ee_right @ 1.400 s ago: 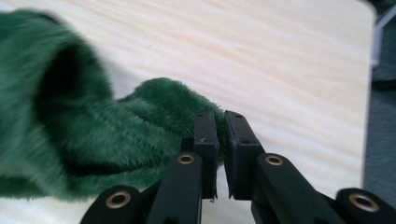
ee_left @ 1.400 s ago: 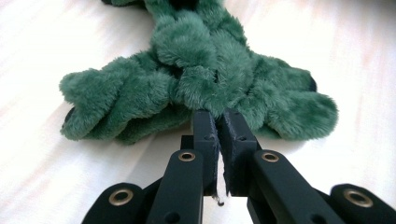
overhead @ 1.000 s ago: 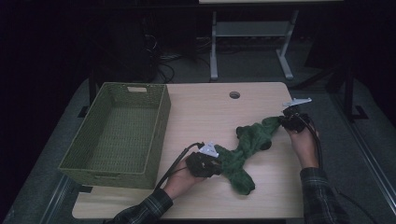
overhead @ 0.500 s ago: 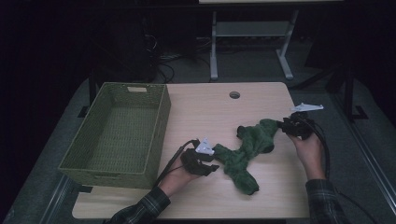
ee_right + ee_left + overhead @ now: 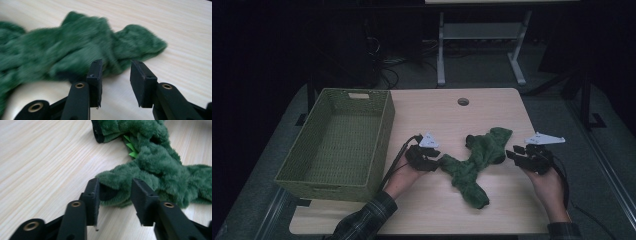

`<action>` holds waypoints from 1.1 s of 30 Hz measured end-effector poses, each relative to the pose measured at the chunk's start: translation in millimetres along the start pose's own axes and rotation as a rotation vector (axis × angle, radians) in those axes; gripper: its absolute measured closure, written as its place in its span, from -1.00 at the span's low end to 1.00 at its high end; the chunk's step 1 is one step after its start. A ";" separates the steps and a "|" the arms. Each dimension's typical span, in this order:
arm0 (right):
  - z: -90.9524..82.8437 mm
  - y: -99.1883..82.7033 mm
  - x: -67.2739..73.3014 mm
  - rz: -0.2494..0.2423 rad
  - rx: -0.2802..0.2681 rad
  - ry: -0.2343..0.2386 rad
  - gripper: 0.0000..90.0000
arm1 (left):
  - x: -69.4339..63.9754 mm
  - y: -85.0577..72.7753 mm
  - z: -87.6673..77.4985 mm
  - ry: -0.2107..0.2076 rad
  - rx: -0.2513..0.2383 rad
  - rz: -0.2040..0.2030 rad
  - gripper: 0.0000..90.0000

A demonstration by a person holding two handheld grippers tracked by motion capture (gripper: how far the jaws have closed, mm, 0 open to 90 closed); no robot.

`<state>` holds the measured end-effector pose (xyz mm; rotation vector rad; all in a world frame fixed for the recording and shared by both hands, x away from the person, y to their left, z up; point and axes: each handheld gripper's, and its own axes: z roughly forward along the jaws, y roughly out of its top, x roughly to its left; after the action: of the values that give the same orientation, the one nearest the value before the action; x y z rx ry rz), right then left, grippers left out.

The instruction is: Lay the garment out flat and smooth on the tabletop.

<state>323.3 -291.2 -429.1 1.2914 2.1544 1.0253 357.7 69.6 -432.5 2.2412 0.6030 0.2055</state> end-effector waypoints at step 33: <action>-14.0 -53.2 110.6 -0.129 0.084 0.312 0.28 | 13.6 -1.9 31.1 0.023 0.066 -0.014 0.90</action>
<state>231.1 -214.9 -459.7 1.0684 2.5002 1.1574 379.2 56.8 -455.4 2.3004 0.6462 0.2075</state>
